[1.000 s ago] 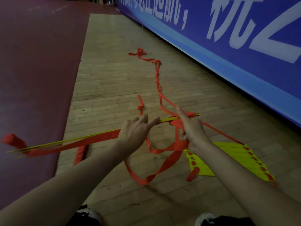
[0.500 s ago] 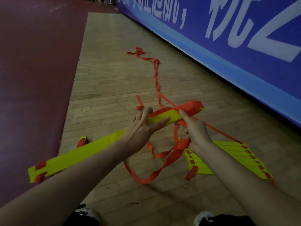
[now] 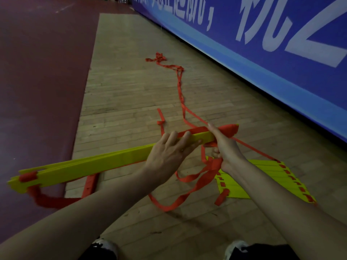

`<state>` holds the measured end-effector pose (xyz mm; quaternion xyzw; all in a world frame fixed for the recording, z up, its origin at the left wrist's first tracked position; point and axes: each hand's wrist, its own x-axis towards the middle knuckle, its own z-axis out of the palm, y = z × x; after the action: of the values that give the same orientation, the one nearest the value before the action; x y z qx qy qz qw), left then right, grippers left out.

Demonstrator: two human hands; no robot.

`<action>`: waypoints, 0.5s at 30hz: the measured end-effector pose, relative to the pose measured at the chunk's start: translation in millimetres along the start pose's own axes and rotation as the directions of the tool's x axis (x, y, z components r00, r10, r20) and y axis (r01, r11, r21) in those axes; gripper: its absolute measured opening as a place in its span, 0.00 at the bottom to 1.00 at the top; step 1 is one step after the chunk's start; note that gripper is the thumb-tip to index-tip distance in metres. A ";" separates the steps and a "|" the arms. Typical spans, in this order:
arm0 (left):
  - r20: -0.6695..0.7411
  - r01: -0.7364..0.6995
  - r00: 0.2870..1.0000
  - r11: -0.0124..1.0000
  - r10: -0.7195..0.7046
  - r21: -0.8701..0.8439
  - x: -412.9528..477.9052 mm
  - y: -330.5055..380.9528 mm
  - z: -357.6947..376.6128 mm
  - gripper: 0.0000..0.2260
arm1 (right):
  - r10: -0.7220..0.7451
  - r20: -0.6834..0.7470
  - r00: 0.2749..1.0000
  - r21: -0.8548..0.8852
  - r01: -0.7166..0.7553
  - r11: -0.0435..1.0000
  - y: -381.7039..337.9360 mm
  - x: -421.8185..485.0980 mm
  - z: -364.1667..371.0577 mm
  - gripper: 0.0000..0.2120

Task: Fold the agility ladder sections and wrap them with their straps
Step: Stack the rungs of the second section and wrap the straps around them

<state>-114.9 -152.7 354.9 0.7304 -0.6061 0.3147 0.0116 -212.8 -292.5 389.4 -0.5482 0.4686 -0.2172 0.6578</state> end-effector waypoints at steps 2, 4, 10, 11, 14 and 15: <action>0.012 -0.002 1.000 1.000 0.002 -0.012 2.2 -1.4 -6.5 0.26 | 0.021 0.049 0.999 0.082 -0.025 0.996 -0.2 1.7 -0.1 0.12; 0.115 0.043 0.993 0.997 -0.035 -0.068 4.2 -3.8 -11.7 0.32 | 0.016 0.084 0.996 0.114 -0.026 0.993 -0.9 4.5 0.2 0.10; 0.430 0.421 0.852 0.878 -0.297 -0.228 18.3 -28.5 -25.5 0.25 | -0.003 0.155 0.988 0.122 -0.016 0.992 -4.9 8.3 2.5 0.11; 0.438 0.415 0.851 0.882 -0.289 -0.223 19.7 -32.7 -28.1 0.26 | -0.014 0.170 0.985 0.124 -0.007 0.992 -5.8 7.5 2.4 0.11; 0.343 0.459 0.868 0.843 -0.358 -0.281 15.7 -43.8 -27.1 0.37 | -0.053 0.189 0.980 0.127 0.029 0.991 -9.8 3.0 1.9 0.12; 0.279 0.465 0.880 0.817 -0.385 -0.340 14.5 -45.2 -26.1 0.40 | -0.068 0.194 0.979 0.134 0.042 0.990 -11.8 0.9 1.5 0.12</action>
<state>-85.2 -143.1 399.2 0.8571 -0.4759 0.1005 0.1695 -208.4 -296.0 399.9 -0.5360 0.3705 -0.2096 0.7290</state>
